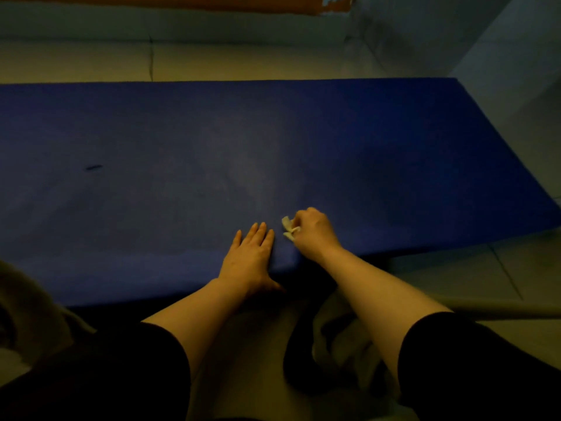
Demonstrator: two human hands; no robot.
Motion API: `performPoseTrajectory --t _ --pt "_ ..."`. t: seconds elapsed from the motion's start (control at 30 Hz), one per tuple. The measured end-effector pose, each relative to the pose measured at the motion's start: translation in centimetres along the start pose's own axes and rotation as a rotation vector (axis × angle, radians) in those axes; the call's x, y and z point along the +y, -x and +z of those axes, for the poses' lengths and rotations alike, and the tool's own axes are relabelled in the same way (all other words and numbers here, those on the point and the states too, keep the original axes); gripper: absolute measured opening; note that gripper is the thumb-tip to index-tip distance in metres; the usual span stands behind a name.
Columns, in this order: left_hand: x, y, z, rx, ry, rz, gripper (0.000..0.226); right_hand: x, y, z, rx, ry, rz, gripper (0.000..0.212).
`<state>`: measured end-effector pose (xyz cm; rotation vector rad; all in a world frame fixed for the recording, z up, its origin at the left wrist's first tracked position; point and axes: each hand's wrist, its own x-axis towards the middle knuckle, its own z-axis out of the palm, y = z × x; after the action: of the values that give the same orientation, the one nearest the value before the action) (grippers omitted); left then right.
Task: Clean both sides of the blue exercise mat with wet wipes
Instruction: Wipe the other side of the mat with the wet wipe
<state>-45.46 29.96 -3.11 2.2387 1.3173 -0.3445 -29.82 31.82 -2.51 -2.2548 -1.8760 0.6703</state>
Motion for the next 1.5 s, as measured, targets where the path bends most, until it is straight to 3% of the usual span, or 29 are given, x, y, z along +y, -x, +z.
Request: performPoseTrajectory --t 0.13,0.37,0.53,0.8,0.97,1.23,1.37,1.5 --pt "0.1 0.2 -0.1 -0.007 -0.058 -0.007 0.114 2.8 0.4 -1.8 0.134 -0.034 0.231 0.026" --pt "0.4 0.4 0.2 -0.006 -0.057 -0.025 0.098 -2.4 3.5 0.4 -0.064 -0.051 -0.084 0.021" --pt "0.6 0.9 -0.9 0.030 -0.021 -0.005 0.094 1.2 3.2 -2.6 0.077 -0.043 0.161 0.031" --pt "1.4 3.2 -5.9 0.279 0.019 0.000 0.022 -4.0 4.1 -6.3 0.085 -0.123 0.004 0.033" --pt "1.1 5.8 -9.2 0.354 -0.027 0.024 0.010 -6.5 4.2 -8.6 0.103 -0.134 -0.067 0.037" --pt "-0.4 7.4 -9.8 0.280 -0.158 -0.011 0.019 -8.5 4.6 -6.6 0.040 -0.332 0.007 0.034" --pt "-7.5 9.2 -7.5 0.178 -0.089 -0.143 0.047 -12.7 5.8 -1.1 -0.089 -0.378 -0.084 0.026" --pt "-10.0 10.0 -3.8 0.139 0.048 -0.157 0.065 -14.2 6.0 3.3 -0.106 -0.295 -0.100 0.024"
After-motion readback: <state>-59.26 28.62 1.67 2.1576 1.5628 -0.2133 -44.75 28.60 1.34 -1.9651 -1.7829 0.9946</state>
